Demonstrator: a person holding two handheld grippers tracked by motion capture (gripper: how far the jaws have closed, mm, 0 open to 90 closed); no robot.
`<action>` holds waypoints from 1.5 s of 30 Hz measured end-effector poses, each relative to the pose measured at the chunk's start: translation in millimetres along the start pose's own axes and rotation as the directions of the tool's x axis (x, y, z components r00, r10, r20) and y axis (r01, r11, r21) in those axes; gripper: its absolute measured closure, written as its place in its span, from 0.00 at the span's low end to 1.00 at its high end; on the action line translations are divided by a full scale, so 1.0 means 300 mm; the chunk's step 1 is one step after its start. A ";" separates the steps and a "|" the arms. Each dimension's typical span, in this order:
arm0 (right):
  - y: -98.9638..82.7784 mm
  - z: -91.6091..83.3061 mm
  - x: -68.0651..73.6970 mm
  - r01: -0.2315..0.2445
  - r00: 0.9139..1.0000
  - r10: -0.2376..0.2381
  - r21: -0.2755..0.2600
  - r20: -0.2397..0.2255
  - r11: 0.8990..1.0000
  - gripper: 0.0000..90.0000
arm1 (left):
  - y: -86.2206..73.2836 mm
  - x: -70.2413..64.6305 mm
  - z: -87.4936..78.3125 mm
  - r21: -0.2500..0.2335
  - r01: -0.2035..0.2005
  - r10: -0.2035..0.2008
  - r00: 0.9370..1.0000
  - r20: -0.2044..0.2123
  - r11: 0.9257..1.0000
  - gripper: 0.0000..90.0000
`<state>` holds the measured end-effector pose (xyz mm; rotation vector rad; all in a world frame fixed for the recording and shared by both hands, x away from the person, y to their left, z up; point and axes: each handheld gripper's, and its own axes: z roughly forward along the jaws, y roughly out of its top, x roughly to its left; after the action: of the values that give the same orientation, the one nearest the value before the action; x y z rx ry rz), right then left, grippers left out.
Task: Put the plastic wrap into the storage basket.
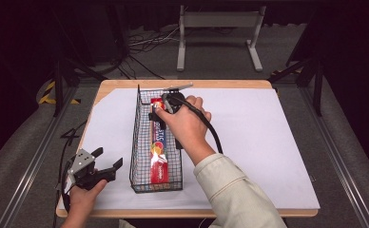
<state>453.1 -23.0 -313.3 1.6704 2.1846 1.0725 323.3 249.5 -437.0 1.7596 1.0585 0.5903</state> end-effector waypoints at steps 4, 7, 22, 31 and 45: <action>-0.005 -0.030 -0.006 0.024 0.999 -0.025 -0.022 -0.025 0.999 0.24 | 0.001 0.002 -0.003 -0.002 0.000 0.000 1.000 0.001 1.000 0.16; -0.013 -0.056 -0.018 0.061 0.997 -0.063 -0.046 -0.047 0.997 0.24 | 0.000 0.007 -0.002 -0.001 0.007 -0.007 1.000 0.003 1.000 0.16; -0.086 -0.242 -0.200 0.141 0.983 -0.153 -0.116 -0.099 0.983 0.23 | -0.002 0.012 0.002 0.010 0.002 -0.002 1.000 -0.005 1.000 0.16; -0.129 -0.353 -0.341 0.136 0.983 -0.154 -0.177 -0.097 0.975 0.22 | -0.005 0.012 0.008 0.023 -0.009 0.009 1.000 -0.011 1.000 0.16; -0.228 -0.475 -0.565 0.190 0.972 -0.218 -0.256 -0.089 0.948 0.22 | -0.035 0.062 0.021 0.053 -0.001 0.005 0.998 -0.069 0.999 0.16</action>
<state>382.1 -243.2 -299.6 1.2760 2.1312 1.3457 333.3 264.1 -450.4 1.7975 1.1285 0.6341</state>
